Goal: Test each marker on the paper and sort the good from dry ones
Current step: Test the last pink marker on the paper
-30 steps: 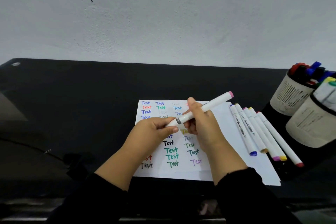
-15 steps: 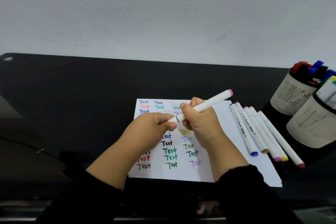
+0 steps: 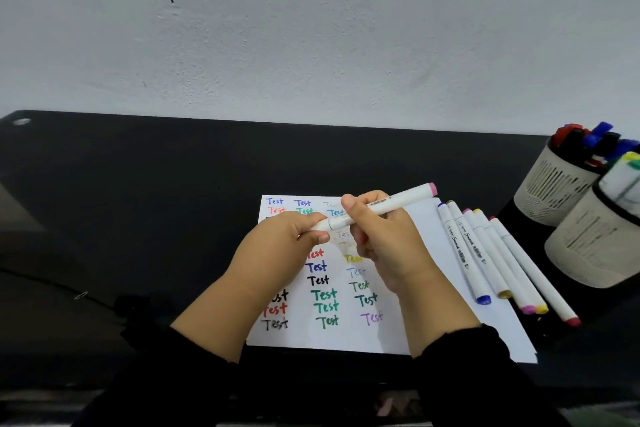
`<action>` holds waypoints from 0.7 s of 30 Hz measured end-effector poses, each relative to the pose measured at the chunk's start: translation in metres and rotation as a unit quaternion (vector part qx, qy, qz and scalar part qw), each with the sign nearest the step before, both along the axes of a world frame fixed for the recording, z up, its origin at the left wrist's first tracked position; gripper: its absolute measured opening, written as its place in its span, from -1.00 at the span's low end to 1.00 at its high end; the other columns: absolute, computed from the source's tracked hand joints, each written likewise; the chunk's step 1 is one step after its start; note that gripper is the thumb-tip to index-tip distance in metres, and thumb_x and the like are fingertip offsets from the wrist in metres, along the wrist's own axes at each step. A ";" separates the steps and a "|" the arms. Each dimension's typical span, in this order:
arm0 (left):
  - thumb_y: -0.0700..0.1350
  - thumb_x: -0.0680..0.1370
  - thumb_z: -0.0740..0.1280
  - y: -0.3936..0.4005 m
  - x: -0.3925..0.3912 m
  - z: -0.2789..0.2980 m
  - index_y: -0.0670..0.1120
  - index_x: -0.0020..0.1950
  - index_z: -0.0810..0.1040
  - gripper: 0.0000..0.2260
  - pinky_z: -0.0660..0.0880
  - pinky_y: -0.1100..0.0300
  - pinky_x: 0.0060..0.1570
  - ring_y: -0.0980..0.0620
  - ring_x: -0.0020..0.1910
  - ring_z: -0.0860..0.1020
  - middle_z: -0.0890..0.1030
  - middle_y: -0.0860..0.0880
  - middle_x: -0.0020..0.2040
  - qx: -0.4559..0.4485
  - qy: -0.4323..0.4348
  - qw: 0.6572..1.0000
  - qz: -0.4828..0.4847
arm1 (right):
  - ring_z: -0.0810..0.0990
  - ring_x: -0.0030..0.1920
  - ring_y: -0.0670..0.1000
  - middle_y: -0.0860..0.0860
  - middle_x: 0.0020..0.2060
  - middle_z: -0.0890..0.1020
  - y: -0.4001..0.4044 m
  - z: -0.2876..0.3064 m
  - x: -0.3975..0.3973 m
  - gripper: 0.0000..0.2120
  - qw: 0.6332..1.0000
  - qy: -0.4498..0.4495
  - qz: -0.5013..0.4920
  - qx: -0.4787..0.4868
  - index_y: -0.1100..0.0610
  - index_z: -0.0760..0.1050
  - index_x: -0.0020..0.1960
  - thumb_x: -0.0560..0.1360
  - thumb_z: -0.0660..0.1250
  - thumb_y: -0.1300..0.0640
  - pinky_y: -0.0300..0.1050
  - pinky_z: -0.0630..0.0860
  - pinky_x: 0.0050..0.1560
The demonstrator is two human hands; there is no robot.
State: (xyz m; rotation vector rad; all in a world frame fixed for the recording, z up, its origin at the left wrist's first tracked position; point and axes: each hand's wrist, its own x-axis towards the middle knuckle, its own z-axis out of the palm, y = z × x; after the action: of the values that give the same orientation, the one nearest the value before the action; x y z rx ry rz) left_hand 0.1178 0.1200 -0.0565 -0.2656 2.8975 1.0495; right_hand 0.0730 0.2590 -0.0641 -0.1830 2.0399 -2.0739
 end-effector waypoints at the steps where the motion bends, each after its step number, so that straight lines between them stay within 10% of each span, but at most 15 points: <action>1: 0.04 0.59 0.20 0.000 0.000 0.000 0.17 0.29 0.47 -0.73 0.43 0.18 -0.16 0.10 -0.14 0.49 0.57 0.06 -0.03 -0.008 0.007 1.000 -0.003 | 0.34 -0.51 -0.14 -0.02 -0.48 0.45 0.004 0.002 0.001 -0.87 1.000 -0.009 0.007 -0.021 0.10 0.47 -0.18 0.53 0.33 0.10 -0.31 0.30 -0.49; 8: 0.11 0.58 0.18 0.010 0.003 0.011 0.15 0.52 0.02 -0.45 0.30 0.25 0.12 0.14 0.38 0.28 0.17 0.16 0.49 -0.049 -0.033 0.997 -0.049 | 0.42 -0.42 -0.09 0.03 -0.41 0.57 0.033 0.014 0.009 -0.90 0.999 -0.015 -0.035 -0.022 0.15 0.55 -0.09 0.55 0.28 0.18 -0.27 0.32 -0.43; 21: 0.06 0.64 0.04 0.101 -0.030 -0.002 -0.01 0.55 -0.06 -0.48 0.00 0.16 0.43 0.10 0.51 -0.05 -0.05 0.07 0.55 -0.140 -0.005 0.969 -0.204 | 0.43 -0.40 -0.09 0.03 -0.37 0.55 0.114 0.045 0.026 -0.91 0.962 0.026 -0.271 -0.027 0.11 0.52 -0.11 0.54 0.26 0.20 -0.25 0.32 -0.41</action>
State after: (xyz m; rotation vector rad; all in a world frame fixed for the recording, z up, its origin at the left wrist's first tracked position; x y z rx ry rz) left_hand 0.0882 0.2210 -0.0584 0.3052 2.8992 0.5723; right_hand 0.0994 0.3731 -0.0191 0.3602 2.2513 -2.4488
